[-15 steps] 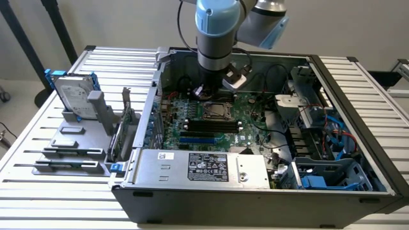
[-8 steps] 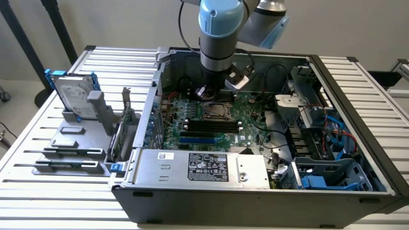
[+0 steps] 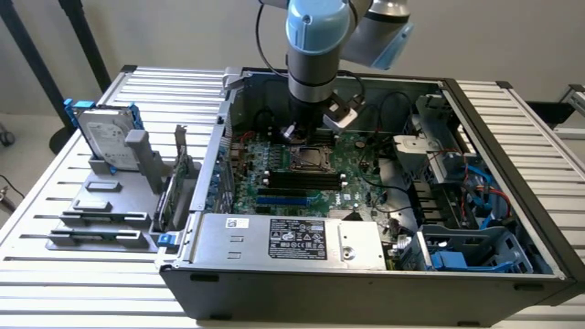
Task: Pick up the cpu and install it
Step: 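Install the first cpu locking lever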
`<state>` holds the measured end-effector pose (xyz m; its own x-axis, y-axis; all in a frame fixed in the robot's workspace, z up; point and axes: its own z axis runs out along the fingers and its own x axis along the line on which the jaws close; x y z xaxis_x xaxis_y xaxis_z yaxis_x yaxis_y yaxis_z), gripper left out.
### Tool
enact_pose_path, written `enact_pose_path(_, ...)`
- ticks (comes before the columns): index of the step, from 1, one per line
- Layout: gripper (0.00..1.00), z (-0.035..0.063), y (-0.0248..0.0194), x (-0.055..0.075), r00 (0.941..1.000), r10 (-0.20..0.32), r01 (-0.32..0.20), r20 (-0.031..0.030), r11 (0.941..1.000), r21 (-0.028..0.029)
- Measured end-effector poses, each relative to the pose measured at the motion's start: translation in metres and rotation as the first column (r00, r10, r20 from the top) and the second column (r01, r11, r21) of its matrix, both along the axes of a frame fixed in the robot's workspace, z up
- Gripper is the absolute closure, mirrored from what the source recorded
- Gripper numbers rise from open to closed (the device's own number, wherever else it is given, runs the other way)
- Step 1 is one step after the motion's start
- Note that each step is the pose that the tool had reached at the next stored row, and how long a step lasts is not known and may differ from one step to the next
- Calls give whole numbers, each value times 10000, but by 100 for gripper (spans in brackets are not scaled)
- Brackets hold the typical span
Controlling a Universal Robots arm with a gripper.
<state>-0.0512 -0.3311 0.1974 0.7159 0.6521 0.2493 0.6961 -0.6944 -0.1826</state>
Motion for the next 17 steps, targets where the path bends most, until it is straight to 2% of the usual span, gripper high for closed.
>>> enact_pose_path(7, 89, -3, 16, 22, 10000, -1, 1, -2, 10000, -80)
enact_pose_path(17, 89, -5, 55, 33, 10000, 1, -1, -20, 9999, -150)
